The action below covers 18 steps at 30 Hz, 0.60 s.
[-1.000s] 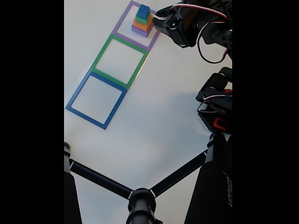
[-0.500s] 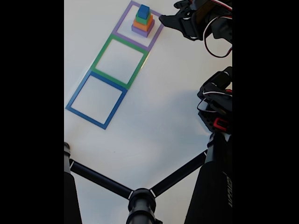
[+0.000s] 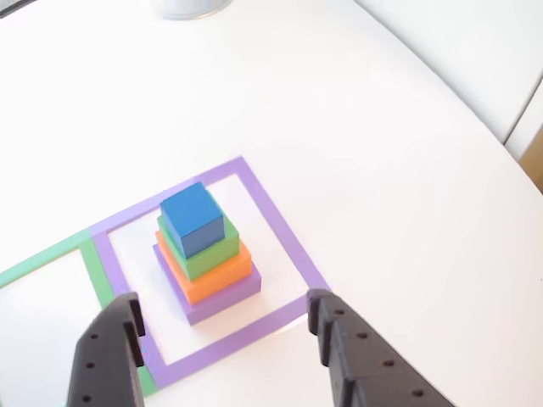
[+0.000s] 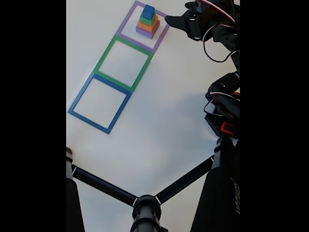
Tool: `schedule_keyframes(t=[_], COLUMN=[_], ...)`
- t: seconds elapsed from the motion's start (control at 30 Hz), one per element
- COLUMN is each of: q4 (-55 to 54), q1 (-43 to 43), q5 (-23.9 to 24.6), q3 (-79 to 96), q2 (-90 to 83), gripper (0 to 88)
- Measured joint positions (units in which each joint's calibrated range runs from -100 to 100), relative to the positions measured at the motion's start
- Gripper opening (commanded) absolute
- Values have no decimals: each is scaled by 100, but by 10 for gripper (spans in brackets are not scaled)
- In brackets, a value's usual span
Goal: Tower of hanoi
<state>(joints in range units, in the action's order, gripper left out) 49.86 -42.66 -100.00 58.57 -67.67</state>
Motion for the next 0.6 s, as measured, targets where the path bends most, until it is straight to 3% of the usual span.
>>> schedule_keyframes(t=[0.3,0.6], q4=[-3386,-5804], q1=[-94,-82], q5=[18,36], q3=[1700,2205], q2=[937,2440], gripper=[228,242])
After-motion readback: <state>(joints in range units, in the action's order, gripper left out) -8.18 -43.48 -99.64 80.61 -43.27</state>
